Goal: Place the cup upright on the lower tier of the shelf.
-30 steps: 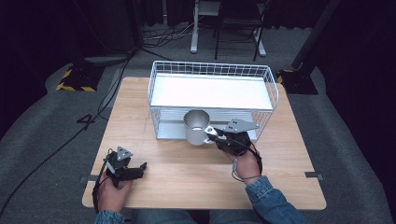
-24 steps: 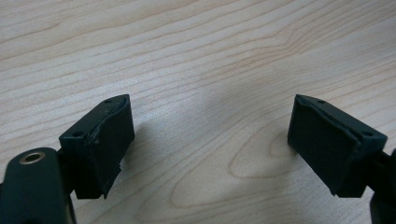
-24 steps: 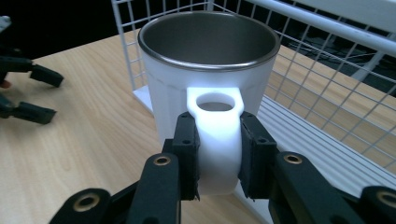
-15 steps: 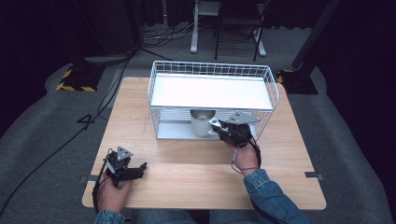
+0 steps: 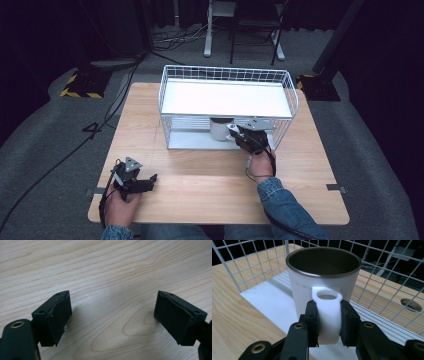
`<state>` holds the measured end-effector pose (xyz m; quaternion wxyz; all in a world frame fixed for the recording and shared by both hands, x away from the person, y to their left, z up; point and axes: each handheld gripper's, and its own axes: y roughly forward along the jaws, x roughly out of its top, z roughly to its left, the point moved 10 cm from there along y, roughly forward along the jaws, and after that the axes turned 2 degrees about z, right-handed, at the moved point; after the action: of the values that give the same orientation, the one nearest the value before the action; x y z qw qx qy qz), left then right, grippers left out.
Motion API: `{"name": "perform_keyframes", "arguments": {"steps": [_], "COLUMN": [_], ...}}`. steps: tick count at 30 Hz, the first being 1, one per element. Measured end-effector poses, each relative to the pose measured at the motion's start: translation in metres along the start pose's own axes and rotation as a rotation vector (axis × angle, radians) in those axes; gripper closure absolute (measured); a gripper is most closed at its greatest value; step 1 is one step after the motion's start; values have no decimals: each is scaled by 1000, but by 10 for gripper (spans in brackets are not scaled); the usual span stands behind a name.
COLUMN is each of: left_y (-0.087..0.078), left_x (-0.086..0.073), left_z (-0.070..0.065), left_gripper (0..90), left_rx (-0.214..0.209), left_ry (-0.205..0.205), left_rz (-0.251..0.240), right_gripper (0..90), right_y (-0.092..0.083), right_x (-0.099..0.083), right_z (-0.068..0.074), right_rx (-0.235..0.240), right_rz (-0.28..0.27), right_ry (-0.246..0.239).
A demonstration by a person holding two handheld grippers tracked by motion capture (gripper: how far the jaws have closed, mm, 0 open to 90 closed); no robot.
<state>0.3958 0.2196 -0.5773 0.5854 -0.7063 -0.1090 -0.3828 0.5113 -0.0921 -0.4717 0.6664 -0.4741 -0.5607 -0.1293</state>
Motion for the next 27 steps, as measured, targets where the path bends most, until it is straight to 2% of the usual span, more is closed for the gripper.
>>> {"name": "perform_keyframes", "arguments": {"steps": [8,14,21,25,27], "left_y": [0,0,0,0,0], "left_x": [0,0,0,0,0], "left_z": [0,0,0,0,0], "left_gripper": [149,150,150,150,149], "left_rx": [0,-1,0,0,0], "left_ry": [0,0,0,1,0], "left_rz": [0,0,0,1,0], "right_gripper": [714,714,713,709,708], "right_y": [6,8,9,9,10], "right_x": [-9,-14,-16,-20,-22], "right_z": [-10,-12,-13,-16,-17], "right_rx": [-26,-27,-18,8,3], "right_rz": [10,16,14,26,34], "right_ry": [19,24,30,61,48]}}
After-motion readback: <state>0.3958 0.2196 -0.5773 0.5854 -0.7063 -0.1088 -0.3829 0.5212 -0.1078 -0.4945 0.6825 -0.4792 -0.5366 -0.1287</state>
